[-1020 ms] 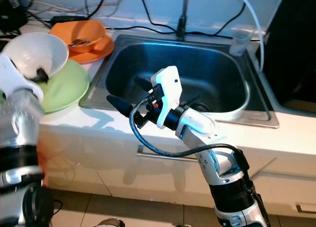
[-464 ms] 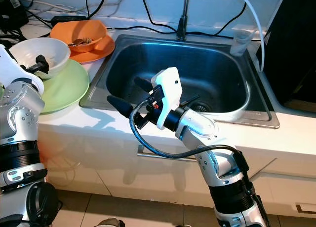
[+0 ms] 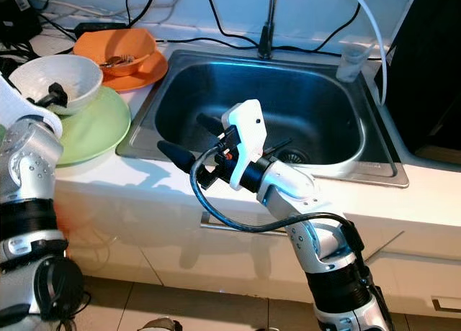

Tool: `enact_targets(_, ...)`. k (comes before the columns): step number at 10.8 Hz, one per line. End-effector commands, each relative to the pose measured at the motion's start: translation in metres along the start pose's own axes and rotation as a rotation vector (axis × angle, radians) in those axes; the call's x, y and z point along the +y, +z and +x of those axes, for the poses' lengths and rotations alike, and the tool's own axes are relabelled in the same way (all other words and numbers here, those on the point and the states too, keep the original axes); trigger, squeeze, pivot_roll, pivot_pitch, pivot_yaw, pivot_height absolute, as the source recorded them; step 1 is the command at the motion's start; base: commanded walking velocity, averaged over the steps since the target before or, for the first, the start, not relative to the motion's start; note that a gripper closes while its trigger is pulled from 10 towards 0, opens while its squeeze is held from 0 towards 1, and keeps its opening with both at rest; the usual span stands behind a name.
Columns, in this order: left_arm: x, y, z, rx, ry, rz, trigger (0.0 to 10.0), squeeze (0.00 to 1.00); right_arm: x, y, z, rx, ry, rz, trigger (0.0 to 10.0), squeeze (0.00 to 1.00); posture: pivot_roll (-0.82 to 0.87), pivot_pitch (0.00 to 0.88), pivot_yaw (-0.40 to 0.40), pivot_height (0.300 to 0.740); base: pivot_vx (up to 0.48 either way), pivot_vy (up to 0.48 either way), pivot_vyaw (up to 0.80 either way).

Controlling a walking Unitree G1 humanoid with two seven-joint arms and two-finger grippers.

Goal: Kitchen organization

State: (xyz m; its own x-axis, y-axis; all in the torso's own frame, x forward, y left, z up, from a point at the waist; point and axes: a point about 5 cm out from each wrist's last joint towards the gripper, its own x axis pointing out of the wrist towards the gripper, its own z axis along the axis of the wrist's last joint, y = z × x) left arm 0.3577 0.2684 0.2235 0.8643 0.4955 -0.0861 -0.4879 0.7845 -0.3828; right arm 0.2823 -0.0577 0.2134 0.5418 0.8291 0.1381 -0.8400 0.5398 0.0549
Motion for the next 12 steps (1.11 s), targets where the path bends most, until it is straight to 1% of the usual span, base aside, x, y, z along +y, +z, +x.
enact_targets(1,-0.001,0.005,0.002,-0.013,-0.009,-0.020,10.0,0.00,0.001,0.001,-0.003,-0.001,-0.008,-0.018,10.0,0.00,0.06,0.056,-0.017,0.740,0.000,0.000,0.00)
enact_targets(3,-0.003,0.002,0.011,0.012,-0.004,-0.097,10.0,0.00,0.001,0.001,-0.005,0.005,-0.014,-0.022,10.0,0.00,0.05,0.059,-0.011,0.740,0.000,0.000,0.00)
enact_targets(5,-0.005,0.002,0.014,0.026,-0.003,-0.144,10.0,0.00,0.002,0.000,-0.006,0.007,-0.018,-0.022,10.0,0.00,0.05,0.060,-0.008,0.740,0.000,0.000,0.00)
enact_targets(6,-0.001,0.000,0.018,0.045,0.016,-0.196,10.0,0.00,0.002,0.000,-0.007,0.009,-0.019,-0.022,10.0,0.00,0.04,0.060,-0.008,0.740,0.000,0.000,0.00)
enact_targets(8,0.005,-0.004,0.023,0.070,0.035,-0.225,10.0,0.00,0.003,0.000,-0.007,0.011,-0.018,-0.024,10.0,0.00,0.04,0.057,-0.007,0.740,0.000,0.000,0.00)
enact_targets(9,0.007,-0.006,0.024,0.079,0.037,-0.238,8.6,0.00,0.003,0.000,-0.007,0.010,-0.020,-0.024,10.0,0.00,0.04,0.057,-0.006,0.740,0.000,0.000,0.00)
enact_targets(10,0.009,-0.005,0.025,0.077,0.043,-0.245,0.0,0.00,0.004,0.000,-0.007,0.010,-0.020,-0.024,10.0,0.00,0.04,0.057,-0.005,0.740,0.000,0.000,0.00)
enact_targets(12,0.010,-0.003,0.028,0.072,0.048,-0.248,0.0,0.00,0.004,-0.001,-0.008,0.009,-0.023,-0.023,10.0,0.00,0.05,0.057,-0.003,0.740,0.000,0.000,0.00)
